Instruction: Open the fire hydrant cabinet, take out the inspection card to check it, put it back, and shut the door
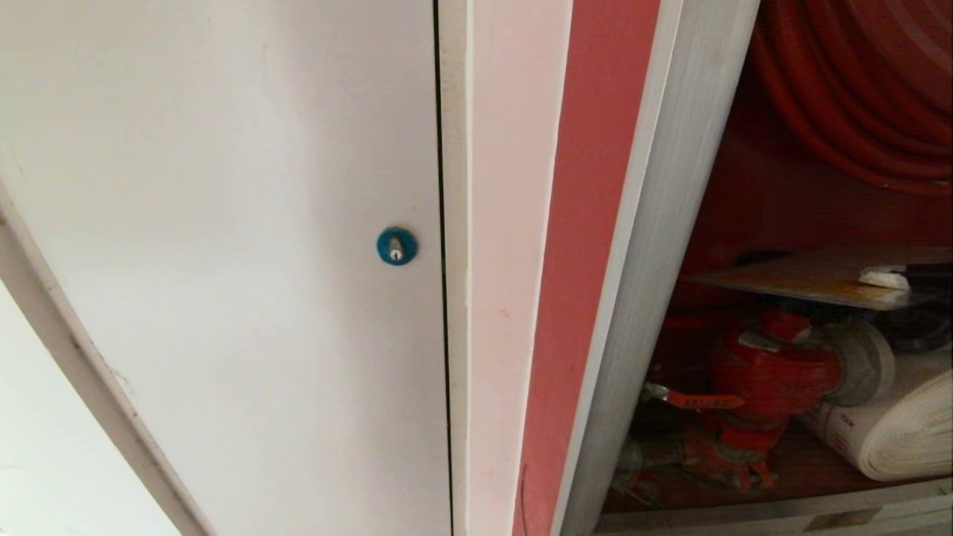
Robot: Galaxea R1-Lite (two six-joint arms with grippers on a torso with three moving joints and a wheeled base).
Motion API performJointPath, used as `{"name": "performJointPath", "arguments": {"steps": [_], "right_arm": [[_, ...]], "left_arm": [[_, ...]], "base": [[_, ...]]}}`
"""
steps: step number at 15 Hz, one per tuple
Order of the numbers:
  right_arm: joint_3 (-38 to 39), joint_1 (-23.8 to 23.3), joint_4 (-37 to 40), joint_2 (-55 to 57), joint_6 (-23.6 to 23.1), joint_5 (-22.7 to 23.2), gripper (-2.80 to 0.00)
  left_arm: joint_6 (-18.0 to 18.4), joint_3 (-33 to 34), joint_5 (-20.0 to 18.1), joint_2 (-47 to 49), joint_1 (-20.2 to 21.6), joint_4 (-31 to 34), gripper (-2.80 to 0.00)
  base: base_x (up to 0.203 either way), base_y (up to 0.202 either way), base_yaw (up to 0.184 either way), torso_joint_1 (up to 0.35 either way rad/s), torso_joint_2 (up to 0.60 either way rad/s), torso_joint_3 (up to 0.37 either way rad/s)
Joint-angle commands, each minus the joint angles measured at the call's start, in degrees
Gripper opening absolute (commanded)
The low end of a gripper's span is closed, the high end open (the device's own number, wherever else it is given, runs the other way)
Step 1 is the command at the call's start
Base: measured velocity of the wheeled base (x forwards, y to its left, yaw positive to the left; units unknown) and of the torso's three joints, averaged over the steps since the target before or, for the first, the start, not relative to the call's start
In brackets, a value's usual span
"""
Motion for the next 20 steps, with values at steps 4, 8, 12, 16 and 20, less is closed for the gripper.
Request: {"name": "performJointPath", "arguments": {"steps": [4, 8, 12, 16, 20], "right_arm": [[0.0, -0.6, -3.8, 5.7, 0.6, 0.5, -2.80], [0.1, -0.4, -4.8, 5.4, 0.7, 4.1, -2.80], [0.2, -0.1, -4.7, 5.7, 0.6, 4.5, -2.80], [0.2, -0.1, -4.7, 5.7, 0.6, 4.5, 0.00], [2.3, -0.2, -4.8, 5.2, 0.6, 5.3, 0.00]], "left_arm": [[0.0, 0.0, 0.0, 0.0, 0.0, 0.0, -2.80], [0.0, -0.1, 0.0, 0.0, 0.0, 0.0, -2.80], [0.0, 0.0, 0.0, 0.0, 0.0, 0.0, -2.80], [0.0, 0.0, 0.0, 0.0, 0.0, 0.0, -2.80], [0.0, 0.0, 0.0, 0.0, 0.0, 0.0, -2.80]], "base": [[0.000, 0.000, 0.000, 0.000, 0.00, 0.000], [0.000, 0.000, 0.000, 0.000, 0.00, 0.000], [0.000, 0.000, 0.000, 0.000, 0.00, 0.000], [0.000, 0.000, 0.000, 0.000, 0.00, 0.000], [0.000, 0.000, 0.000, 0.000, 0.00, 0.000]]}}
